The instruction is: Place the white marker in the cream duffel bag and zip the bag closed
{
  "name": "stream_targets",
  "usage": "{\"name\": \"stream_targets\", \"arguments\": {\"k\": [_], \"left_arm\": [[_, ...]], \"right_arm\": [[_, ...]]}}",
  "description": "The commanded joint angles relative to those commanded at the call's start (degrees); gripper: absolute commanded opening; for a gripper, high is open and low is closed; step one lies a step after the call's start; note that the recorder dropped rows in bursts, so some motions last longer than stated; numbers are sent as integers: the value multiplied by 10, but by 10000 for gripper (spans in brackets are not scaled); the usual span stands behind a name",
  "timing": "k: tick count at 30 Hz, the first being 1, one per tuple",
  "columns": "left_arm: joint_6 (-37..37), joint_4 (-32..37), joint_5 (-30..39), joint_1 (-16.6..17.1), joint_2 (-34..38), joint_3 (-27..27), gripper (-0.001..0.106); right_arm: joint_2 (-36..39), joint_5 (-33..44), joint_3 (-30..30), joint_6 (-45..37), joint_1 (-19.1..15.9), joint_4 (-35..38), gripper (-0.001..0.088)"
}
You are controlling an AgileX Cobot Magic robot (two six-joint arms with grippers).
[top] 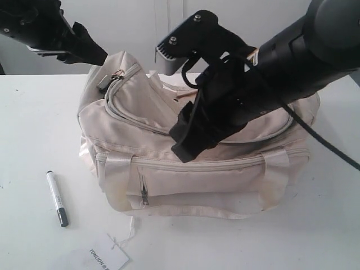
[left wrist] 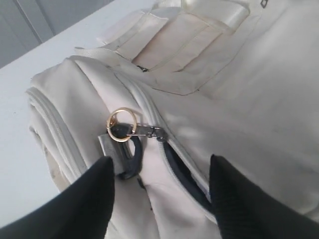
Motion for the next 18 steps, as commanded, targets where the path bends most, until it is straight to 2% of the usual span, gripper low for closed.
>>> {"name": "stream_targets", "arguments": {"k": [8,14,18], "left_arm": [[59,-29,79,-1,-1,0,606],[156,-135,115,-3,-1,0,606],[207,-148,119,-32,-1,0,606]], "right_arm": [[-18,42,0,21,-41,-2,414],[-27,73,0,49,-76,-27,414],[-33,73,0,70,-99,-48,414]]}}
